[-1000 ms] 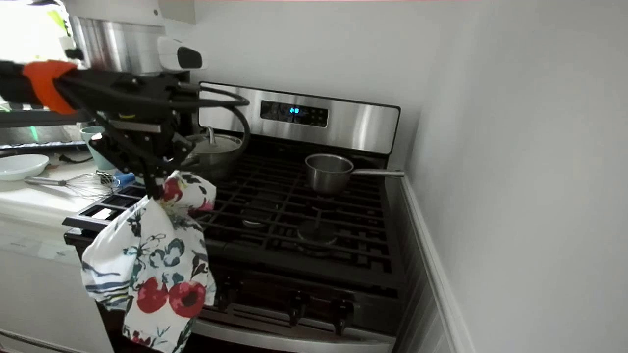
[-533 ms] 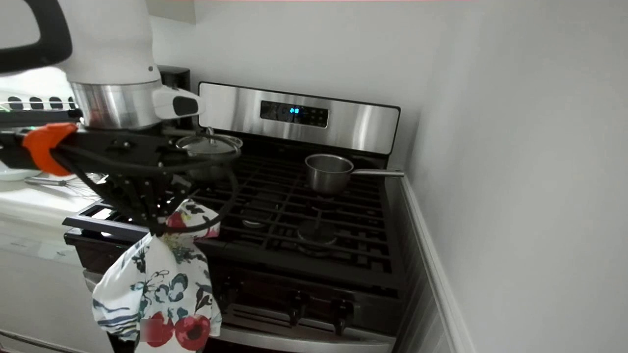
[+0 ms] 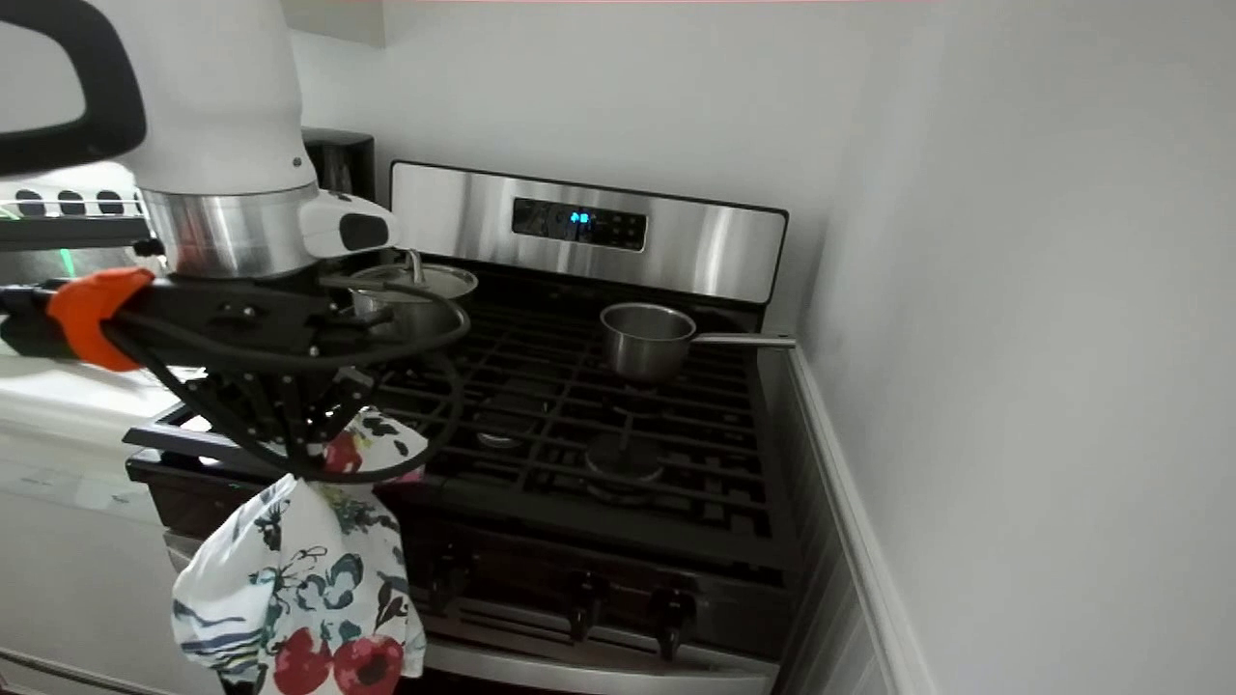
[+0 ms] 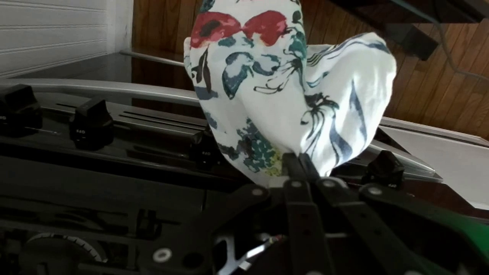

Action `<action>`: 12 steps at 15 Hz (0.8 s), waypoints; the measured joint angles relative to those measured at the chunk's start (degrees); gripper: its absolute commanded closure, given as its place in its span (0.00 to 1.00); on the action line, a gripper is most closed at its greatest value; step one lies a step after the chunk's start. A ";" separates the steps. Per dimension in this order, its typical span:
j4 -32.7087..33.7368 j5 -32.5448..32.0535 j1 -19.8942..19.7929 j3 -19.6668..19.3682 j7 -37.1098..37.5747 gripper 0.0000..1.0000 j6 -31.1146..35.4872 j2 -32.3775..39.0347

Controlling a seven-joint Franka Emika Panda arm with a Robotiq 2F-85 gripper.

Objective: Pick up the floral tea towel and the silver lid and put them on the silver pot on the left side of the stove, pick up the floral tea towel and hang it on the oven handle

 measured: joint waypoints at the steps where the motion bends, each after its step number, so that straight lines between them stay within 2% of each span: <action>1: 0.00 0.00 0.00 0.00 0.00 1.00 0.00 0.00; 8: -0.36 0.00 0.01 -0.01 0.00 1.00 0.96 3.97; 12: -1.32 1.51 0.05 -0.31 0.08 1.00 6.17 9.40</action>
